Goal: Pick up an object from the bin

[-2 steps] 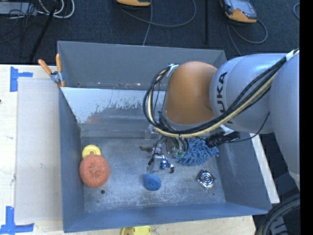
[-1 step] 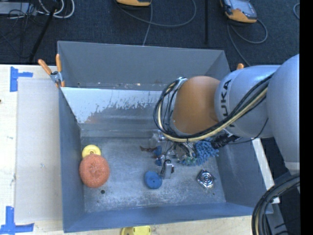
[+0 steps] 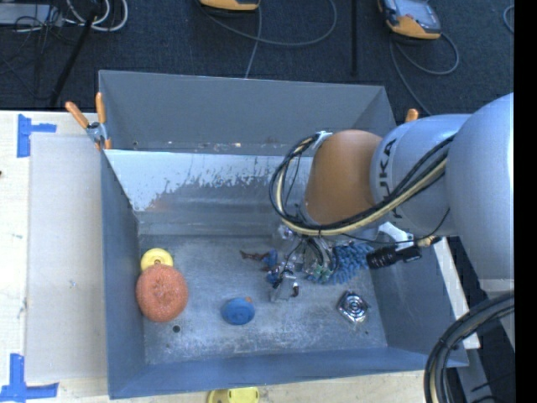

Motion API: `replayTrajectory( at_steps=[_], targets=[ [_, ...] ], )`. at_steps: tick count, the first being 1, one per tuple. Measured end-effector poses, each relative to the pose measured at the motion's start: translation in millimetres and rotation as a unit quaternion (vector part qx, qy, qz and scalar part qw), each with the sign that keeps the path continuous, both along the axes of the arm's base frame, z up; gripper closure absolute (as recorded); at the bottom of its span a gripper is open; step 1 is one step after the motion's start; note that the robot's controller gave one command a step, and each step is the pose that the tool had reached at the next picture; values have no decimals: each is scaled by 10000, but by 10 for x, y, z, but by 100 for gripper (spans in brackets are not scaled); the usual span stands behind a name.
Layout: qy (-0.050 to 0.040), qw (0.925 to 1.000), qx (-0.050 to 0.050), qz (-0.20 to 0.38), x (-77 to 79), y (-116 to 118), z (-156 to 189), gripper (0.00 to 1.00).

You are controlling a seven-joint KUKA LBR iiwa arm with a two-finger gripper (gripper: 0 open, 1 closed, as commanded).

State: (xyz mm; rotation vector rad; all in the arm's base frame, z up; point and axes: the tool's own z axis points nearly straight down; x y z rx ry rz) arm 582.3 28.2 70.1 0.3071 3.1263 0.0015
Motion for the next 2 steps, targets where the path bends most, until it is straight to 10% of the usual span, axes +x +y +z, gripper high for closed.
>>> replayTrajectory(
  at_steps=[1, 2],
  targets=[
    [-3, 9996, -5, 266, 73, -93, -1, 0],
    [6, 10000, 1, -1, 0, 3, -6, 100]
  ],
)
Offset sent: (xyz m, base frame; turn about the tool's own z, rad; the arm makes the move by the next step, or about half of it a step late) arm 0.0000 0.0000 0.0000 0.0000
